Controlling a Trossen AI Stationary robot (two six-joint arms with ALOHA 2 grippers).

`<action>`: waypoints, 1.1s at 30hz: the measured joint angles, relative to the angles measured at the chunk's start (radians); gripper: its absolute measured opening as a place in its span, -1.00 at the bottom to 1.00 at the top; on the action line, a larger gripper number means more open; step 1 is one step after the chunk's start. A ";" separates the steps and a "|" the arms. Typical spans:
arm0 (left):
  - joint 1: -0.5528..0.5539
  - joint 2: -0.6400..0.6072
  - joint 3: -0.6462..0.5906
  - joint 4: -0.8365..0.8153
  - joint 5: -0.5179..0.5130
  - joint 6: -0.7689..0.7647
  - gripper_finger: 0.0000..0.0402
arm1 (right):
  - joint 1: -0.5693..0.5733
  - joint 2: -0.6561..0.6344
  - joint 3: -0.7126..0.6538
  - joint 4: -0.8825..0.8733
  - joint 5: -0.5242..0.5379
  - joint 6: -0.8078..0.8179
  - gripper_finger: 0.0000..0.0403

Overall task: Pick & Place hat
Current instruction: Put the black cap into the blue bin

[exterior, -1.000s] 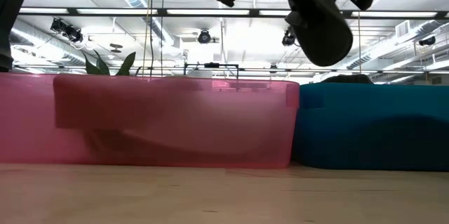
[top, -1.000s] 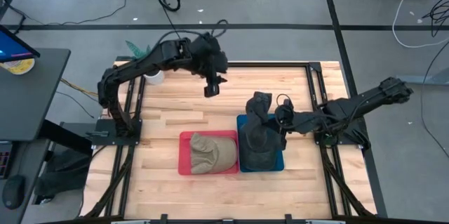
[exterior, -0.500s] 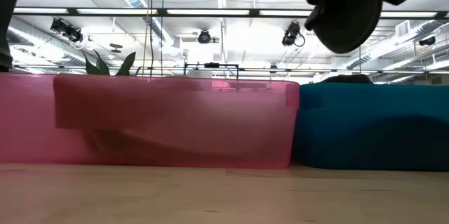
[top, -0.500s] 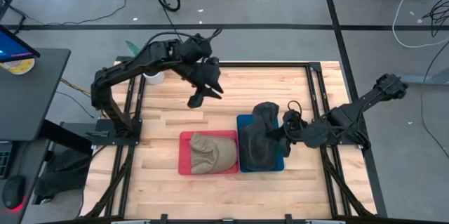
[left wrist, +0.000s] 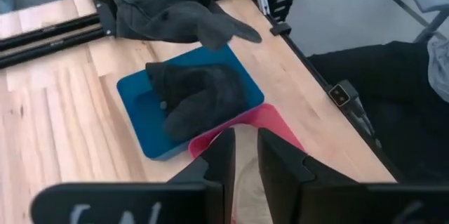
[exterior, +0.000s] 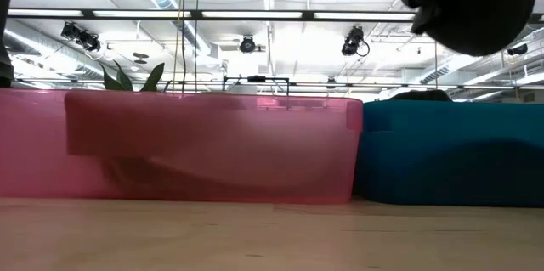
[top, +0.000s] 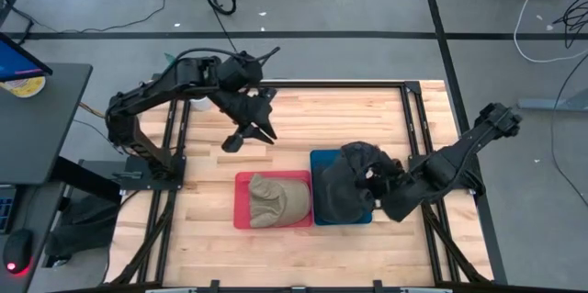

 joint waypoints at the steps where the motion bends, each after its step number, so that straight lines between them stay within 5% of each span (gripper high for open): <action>1: -0.006 -0.001 0.000 0.002 0.001 0.001 -0.69 | -0.006 0.033 0.044 -0.037 -0.019 0.015 -1.00; 9: -0.053 -0.048 -0.081 0.000 0.086 0.029 -0.72 | -0.097 0.230 0.132 -0.131 -0.194 0.074 -1.00; 19: -0.067 -0.320 -0.586 0.387 0.083 -0.134 -0.72 | -0.213 0.374 0.132 -0.122 -0.203 0.040 -1.00; 33: -0.239 -0.680 -1.234 1.056 -0.289 -0.326 -0.72 | -0.236 0.471 0.022 0.028 -0.299 0.205 -1.00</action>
